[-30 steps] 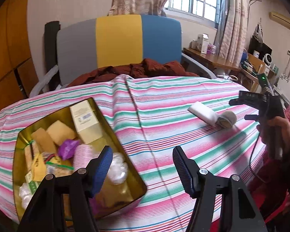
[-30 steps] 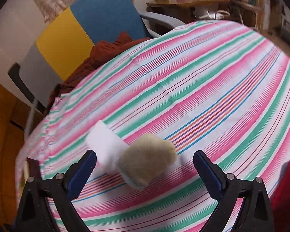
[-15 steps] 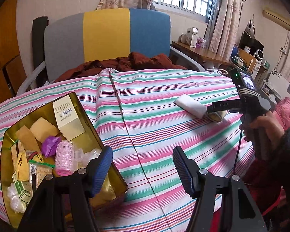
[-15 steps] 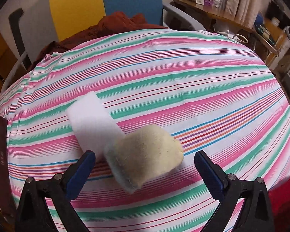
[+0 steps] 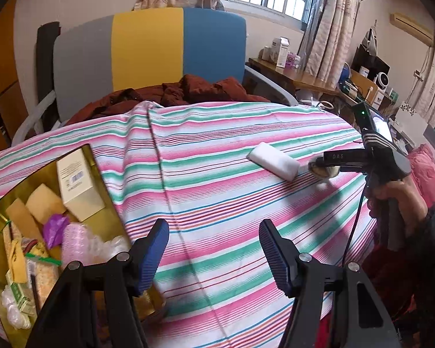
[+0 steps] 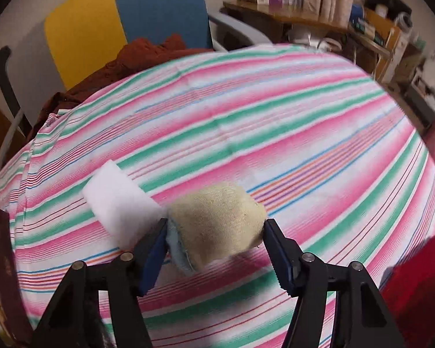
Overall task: Organize objects
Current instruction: 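Grasp the beige roll with the right tool while the left tool grasps the white bar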
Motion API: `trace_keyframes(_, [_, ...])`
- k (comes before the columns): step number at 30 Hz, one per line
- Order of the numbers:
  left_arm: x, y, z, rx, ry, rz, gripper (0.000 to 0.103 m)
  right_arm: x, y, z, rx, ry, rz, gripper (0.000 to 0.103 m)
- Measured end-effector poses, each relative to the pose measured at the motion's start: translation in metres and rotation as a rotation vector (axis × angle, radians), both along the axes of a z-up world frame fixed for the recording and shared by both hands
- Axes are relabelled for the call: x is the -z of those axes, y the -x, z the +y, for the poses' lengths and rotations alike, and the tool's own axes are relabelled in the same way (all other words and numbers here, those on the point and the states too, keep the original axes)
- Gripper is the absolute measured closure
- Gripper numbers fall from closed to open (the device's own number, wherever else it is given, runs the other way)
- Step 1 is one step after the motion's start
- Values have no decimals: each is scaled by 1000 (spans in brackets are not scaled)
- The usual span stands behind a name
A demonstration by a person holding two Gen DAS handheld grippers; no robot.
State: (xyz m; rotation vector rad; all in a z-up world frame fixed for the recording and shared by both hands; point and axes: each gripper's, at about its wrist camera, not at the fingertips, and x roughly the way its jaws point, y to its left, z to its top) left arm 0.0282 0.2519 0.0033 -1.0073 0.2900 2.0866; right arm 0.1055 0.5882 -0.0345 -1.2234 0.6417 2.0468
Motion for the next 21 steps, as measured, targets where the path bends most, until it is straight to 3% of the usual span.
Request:
trace_keyframes(5, [2, 10, 33, 26, -2, -60, 38, 0, -10, 7, 78, -28, -45, 38])
trace_keyframes(11, [16, 19, 86, 47, 31, -126, 38, 3, -23, 23, 161, 34, -11, 38])
trace_keyframes(21, [54, 50, 174, 5, 67, -318, 39, 4, -35, 31, 195, 99, 41, 36])
